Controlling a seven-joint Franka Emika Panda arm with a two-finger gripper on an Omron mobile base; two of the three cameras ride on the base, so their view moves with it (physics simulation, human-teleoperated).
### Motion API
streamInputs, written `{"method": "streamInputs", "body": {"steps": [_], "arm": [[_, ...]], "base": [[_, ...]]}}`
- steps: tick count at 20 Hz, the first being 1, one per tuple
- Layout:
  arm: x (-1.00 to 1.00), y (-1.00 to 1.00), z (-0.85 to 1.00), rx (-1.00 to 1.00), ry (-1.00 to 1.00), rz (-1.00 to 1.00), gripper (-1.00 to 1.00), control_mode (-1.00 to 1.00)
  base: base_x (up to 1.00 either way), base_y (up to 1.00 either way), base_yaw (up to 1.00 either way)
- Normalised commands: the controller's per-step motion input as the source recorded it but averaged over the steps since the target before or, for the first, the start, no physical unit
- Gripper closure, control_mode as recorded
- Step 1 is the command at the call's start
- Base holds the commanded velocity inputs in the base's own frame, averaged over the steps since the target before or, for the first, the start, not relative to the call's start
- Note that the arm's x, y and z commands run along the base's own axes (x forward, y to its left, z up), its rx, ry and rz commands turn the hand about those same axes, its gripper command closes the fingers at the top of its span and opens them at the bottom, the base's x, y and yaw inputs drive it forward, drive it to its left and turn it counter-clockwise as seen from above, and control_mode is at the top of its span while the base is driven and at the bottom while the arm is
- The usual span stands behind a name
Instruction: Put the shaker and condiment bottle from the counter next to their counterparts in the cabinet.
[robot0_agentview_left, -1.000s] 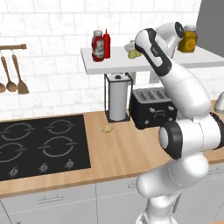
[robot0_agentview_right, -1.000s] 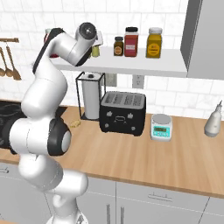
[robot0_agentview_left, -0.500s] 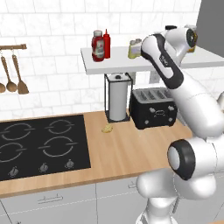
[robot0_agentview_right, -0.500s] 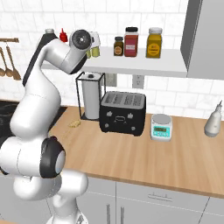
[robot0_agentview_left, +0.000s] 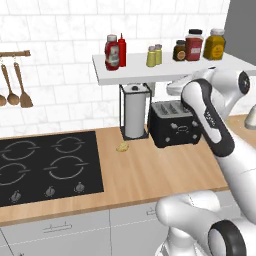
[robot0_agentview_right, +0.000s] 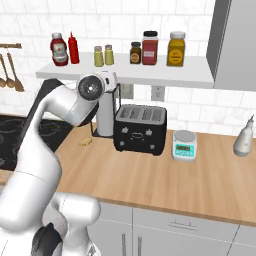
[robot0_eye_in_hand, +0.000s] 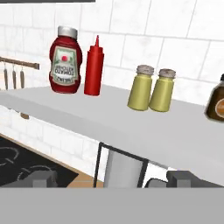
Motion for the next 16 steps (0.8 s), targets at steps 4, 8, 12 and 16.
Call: {"method": "streamInputs", "body": {"steps": [4, 8, 12, 16], "arm": [[-1.0, -0.29, -1.0, 0.0, 0.0, 0.0, -1.0, -1.0], [-1.0, -0.34, -1.0, 0.0, 0.03, 0.0, -1.0, -1.0], [-1.0, -0.47, -1.0, 0.0, 0.21, 0.0, -1.0, -1.0], [-0.89, -0.51, -0.93, 0.0, 0.24, 0.0, -1.0, -1.0]], "base": [[0.0, 0.0, 0.0], [0.0, 0.0, 0.0], [0.0, 0.0, 0.0], [0.0, 0.0, 0.0]]}}
